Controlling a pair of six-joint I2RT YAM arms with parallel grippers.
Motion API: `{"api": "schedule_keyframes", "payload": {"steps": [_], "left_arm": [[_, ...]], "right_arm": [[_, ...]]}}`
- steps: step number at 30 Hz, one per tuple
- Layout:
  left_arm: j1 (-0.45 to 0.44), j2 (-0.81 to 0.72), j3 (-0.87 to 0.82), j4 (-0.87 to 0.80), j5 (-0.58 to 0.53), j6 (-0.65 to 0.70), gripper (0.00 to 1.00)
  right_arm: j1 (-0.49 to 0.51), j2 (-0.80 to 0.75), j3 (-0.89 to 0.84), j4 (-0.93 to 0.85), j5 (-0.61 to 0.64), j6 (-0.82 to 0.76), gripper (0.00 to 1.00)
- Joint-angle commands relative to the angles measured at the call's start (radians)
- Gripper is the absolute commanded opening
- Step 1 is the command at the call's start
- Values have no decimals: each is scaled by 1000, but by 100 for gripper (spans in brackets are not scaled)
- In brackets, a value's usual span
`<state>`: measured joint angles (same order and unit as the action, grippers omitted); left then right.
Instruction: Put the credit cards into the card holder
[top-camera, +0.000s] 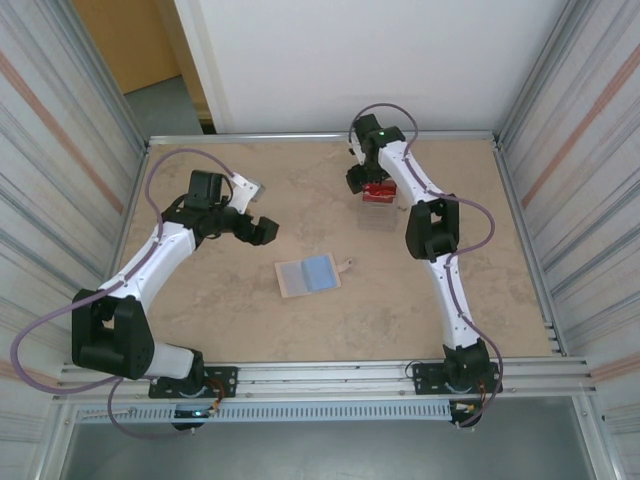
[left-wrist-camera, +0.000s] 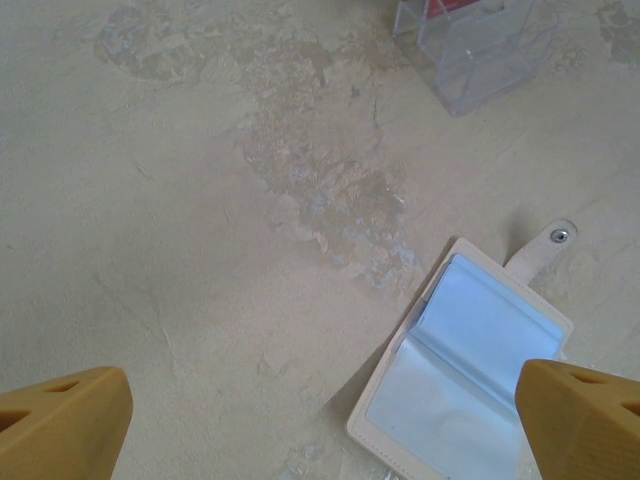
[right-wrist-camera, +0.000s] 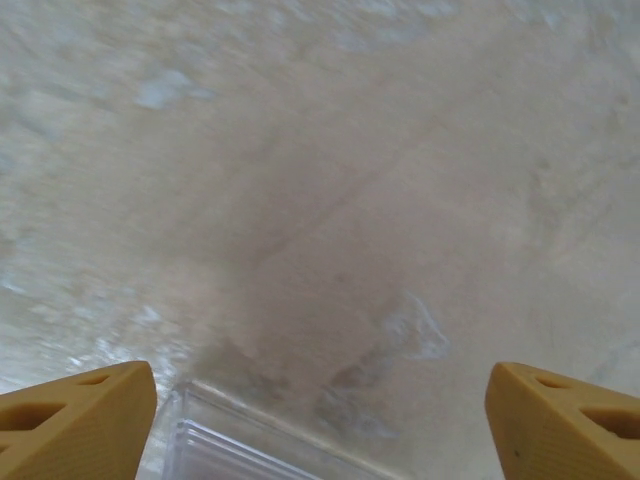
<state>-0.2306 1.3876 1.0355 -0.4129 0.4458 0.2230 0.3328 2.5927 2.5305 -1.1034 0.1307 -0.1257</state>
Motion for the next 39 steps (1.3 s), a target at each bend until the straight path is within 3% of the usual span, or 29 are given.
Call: {"api": "schedule_keyframes", "payload": {"steps": [1, 6, 12, 19, 27, 31, 35, 39], "left_arm": [[2, -22, -11, 19, 23, 1, 99], [3, -22, -9, 20, 26, -1, 99], [2, -27, -8, 23, 29, -5, 99], [0, -36, -3, 26, 31, -7, 99], [-60, -14, 31, 9, 25, 4, 99], [-126, 39, 90, -4, 24, -32, 96], [-229, 144, 210, -35, 17, -99, 90], [-347, 286, 373, -82, -24, -136, 91]], "right_arm": [[-35, -18, 23, -106, -35, 59, 81], [-79, -109, -123, -113, -164, 152, 80], [-113, -284, -420, -9, -324, 244, 84], [-139, -499, -767, 131, -453, 336, 94], [-155, -727, -1093, 309, -556, 447, 95], [-149, -804, -1177, 355, -533, 483, 94], [-150, -886, -1191, 331, -397, 485, 93], [-145, -958, -1191, 327, -308, 465, 92]]}}
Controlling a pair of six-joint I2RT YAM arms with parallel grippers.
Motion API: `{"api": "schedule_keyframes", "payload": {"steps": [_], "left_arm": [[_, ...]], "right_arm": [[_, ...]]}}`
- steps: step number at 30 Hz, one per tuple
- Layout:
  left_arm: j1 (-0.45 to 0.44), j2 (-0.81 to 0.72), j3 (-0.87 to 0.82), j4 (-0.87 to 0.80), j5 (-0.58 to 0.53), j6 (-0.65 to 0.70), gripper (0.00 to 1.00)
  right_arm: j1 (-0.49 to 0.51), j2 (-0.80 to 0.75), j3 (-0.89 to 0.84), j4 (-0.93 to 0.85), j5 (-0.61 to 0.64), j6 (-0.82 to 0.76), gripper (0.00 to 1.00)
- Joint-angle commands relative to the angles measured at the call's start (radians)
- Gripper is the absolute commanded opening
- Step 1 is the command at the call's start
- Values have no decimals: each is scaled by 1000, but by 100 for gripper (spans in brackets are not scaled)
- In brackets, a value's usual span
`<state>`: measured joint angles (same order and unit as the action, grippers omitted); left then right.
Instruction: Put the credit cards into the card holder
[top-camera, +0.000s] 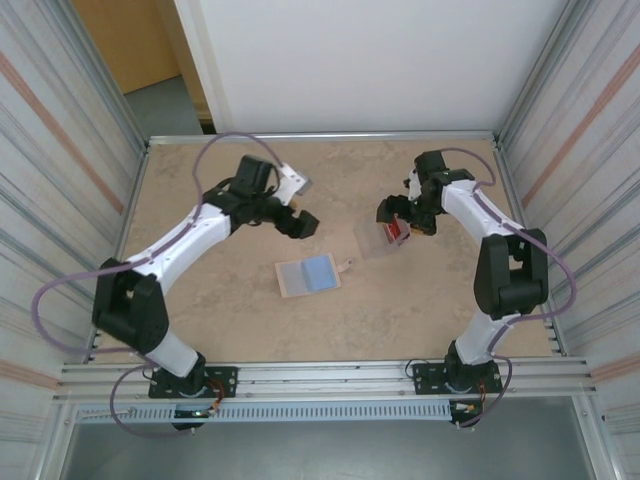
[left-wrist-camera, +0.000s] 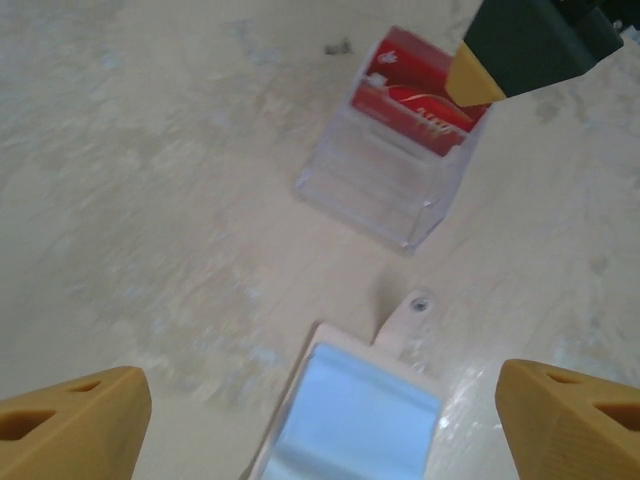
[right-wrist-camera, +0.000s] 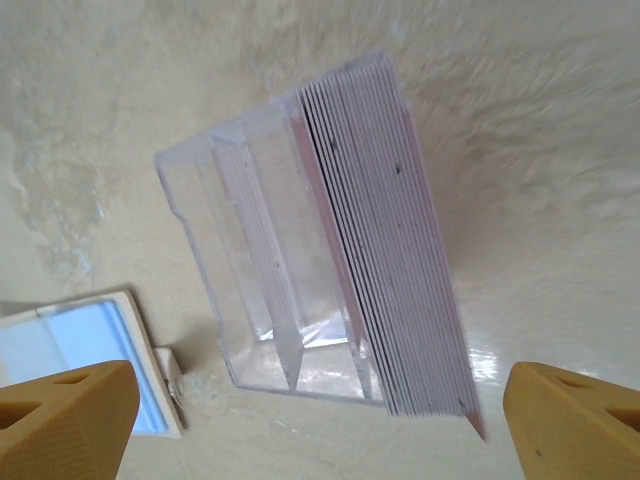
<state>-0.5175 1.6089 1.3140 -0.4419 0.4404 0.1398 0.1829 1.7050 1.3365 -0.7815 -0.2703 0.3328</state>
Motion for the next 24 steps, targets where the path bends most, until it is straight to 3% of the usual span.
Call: {"api": "schedule_keyframes", "payload": {"steps": [1, 7, 14, 24], "left_arm": [[-80, 108, 136, -63, -22, -62, 91], [-147, 338, 328, -20, -20, -137, 89], [-158, 605, 572, -84, 12, -239, 70], [-189, 713, 654, -143, -45, -295, 65]], "right_arm": [[5, -77, 4, 4, 108, -4, 92], [9, -76, 5, 2, 167, -104, 90], [9, -34, -16, 53, 139, -199, 77], [7, 51, 11, 89, 157, -241, 76]]}}
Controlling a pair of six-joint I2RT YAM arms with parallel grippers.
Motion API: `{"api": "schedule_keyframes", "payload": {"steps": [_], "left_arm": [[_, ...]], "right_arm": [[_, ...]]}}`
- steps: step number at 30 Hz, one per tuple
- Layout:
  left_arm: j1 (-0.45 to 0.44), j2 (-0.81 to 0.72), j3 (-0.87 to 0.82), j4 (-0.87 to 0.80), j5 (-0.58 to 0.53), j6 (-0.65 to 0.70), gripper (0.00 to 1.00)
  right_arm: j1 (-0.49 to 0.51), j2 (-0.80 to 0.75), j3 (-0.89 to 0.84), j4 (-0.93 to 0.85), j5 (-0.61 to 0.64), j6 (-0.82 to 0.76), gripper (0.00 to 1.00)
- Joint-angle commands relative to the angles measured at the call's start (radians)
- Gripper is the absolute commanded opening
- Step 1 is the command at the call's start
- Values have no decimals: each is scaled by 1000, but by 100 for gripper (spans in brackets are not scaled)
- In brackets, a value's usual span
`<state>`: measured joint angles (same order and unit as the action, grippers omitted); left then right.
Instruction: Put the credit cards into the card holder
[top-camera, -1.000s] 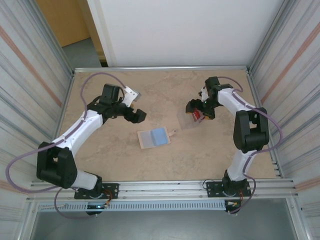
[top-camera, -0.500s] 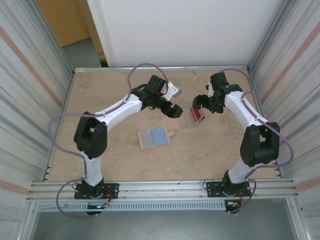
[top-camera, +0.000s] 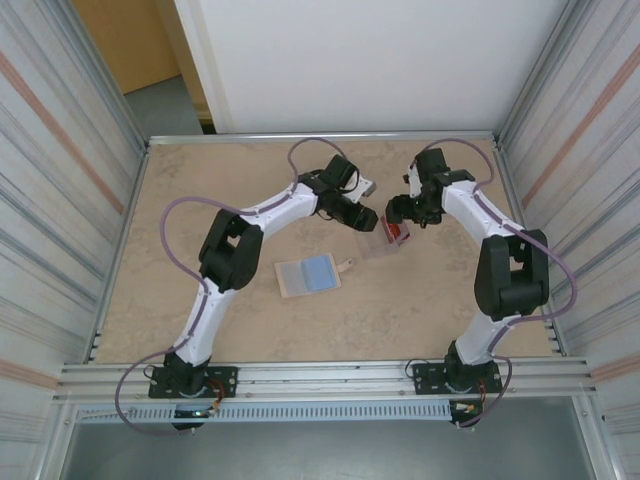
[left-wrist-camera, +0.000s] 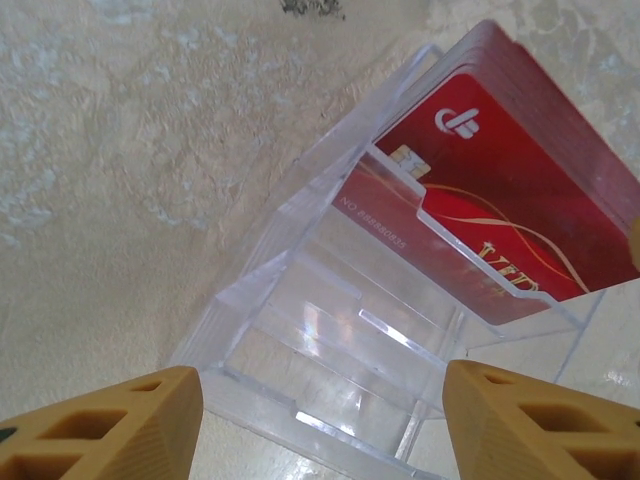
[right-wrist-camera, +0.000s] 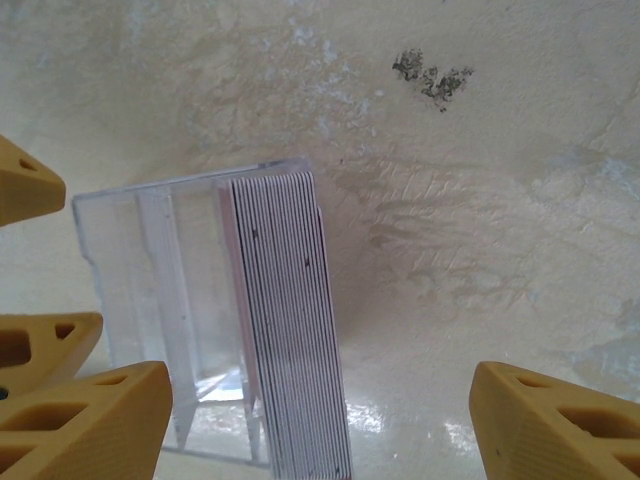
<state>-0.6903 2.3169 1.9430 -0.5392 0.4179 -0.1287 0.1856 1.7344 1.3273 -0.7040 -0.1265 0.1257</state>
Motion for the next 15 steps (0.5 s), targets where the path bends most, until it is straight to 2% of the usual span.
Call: {"api": "schedule_keyframes", "payload": {"steps": [1, 15], "left_arm": [[-18, -1, 12, -44, -24, -25, 65], [-21, 11, -93, -32, -96, 35, 64]], "right_arm": [[5, 26, 24, 16, 9, -30, 76], [0, 76, 43, 19, 25, -23, 72]]}}
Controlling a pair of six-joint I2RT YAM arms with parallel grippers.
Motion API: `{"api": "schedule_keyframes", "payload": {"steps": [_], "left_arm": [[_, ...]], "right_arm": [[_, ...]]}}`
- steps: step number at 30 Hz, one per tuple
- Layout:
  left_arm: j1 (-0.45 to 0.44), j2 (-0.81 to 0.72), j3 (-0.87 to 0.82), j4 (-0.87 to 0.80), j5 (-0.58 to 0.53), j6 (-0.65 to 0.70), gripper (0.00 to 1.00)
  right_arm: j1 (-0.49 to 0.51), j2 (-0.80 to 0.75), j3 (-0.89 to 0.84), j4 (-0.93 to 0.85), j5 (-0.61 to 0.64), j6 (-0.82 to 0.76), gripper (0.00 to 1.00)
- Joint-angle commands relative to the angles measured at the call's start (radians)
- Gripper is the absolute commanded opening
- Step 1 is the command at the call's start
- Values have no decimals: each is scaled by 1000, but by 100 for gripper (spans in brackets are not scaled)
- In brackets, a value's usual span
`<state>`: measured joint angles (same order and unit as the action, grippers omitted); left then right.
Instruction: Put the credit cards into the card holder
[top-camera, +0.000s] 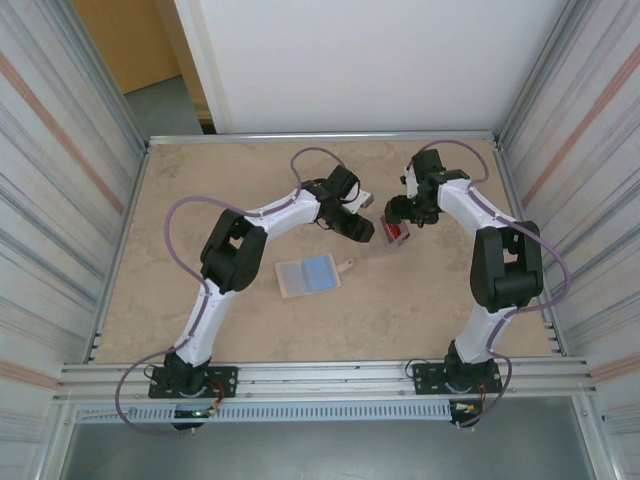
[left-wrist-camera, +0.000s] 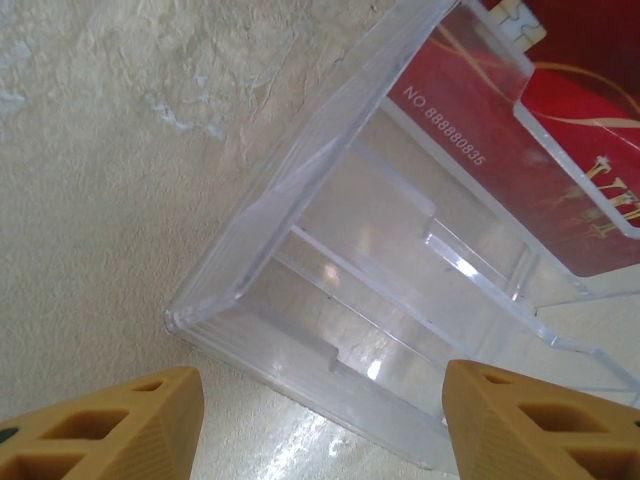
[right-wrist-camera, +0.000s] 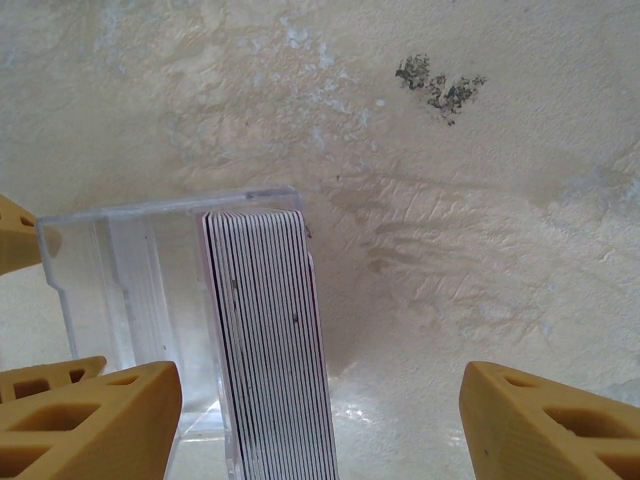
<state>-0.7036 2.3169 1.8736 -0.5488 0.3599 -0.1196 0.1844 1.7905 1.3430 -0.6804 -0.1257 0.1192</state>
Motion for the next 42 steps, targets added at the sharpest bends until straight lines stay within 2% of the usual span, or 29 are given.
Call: {"api": "schedule_keyframes", "payload": {"steps": [1, 16, 42], "left_arm": [[-8, 14, -27, -22, -36, 27, 64], [-10, 24, -56, -15, -45, 34, 64], [-19, 26, -68, -13, -63, 49, 65]], "right_arm": [[1, 23, 31, -7, 29, -17, 72], [3, 28, 33, -31, 108, -27, 71], [2, -43, 28, -45, 92, -39, 62]]}}
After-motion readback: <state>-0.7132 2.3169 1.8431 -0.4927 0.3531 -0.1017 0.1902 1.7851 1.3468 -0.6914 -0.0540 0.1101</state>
